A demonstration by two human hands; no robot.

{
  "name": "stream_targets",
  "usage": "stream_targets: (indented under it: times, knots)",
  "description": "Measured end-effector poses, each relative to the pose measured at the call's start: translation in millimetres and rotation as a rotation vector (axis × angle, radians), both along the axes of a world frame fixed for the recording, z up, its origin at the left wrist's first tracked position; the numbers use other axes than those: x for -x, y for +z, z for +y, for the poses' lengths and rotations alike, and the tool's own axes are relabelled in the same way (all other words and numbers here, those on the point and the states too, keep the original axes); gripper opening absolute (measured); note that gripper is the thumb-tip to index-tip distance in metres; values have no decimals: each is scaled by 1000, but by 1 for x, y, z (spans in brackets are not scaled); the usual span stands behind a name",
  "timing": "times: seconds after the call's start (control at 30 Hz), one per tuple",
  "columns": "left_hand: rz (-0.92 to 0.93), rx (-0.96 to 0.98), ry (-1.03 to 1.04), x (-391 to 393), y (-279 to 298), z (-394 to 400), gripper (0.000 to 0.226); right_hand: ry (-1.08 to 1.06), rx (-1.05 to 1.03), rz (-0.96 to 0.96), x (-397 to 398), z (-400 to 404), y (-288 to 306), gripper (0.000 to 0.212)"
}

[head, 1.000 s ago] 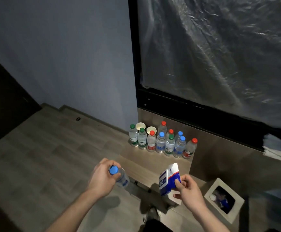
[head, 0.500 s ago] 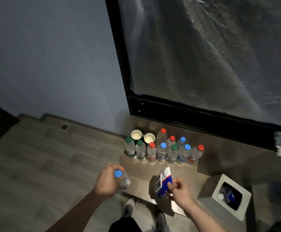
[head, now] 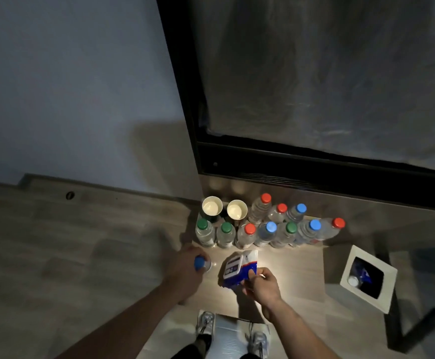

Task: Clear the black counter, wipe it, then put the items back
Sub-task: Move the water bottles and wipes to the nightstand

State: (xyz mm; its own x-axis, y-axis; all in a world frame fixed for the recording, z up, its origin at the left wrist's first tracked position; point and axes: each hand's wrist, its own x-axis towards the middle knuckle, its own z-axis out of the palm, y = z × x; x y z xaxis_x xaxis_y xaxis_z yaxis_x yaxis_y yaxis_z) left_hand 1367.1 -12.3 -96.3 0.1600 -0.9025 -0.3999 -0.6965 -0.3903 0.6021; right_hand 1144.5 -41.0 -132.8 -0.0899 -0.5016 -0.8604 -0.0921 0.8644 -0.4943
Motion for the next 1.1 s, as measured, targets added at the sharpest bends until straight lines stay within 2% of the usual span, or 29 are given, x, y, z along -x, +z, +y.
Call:
stream_targets:
  times: [0.2, 0.27, 0.33, 0.43, 0.57, 0.67, 0.83, 1.1]
  knots:
    - [39, 7, -68, -15, -23, -10, 27, -67, -61, 1, -23, -1, -41, 2]
    - [48, 24, -77, -18, -26, -15, 26, -83, -71, 98, -22, 3, -55, 9]
    - [42, 42, -107, -19, -27, -17, 29, -22, -63, 184, -16, 10, -67, 26]
    - [36, 43, -178, -20, -22, -16, 34, 29, -60, 192, -8, 22, -64, 35]
    - [-26, 27, -256, -20, -11, -7, 48, 78, 45, 195, 1, 27, -24, 37]
    - [-46, -8, -258, -18, 9, 2, 58, 166, 136, 254, 9, 32, 8, 45]
    - [-26, 115, -244, -8, 53, 27, 58, 250, 305, 256, 36, 48, 75, 46]
    - [-92, 148, -506, 68, 125, 38, 40, 368, 516, 344, 143, 95, 178, 45]
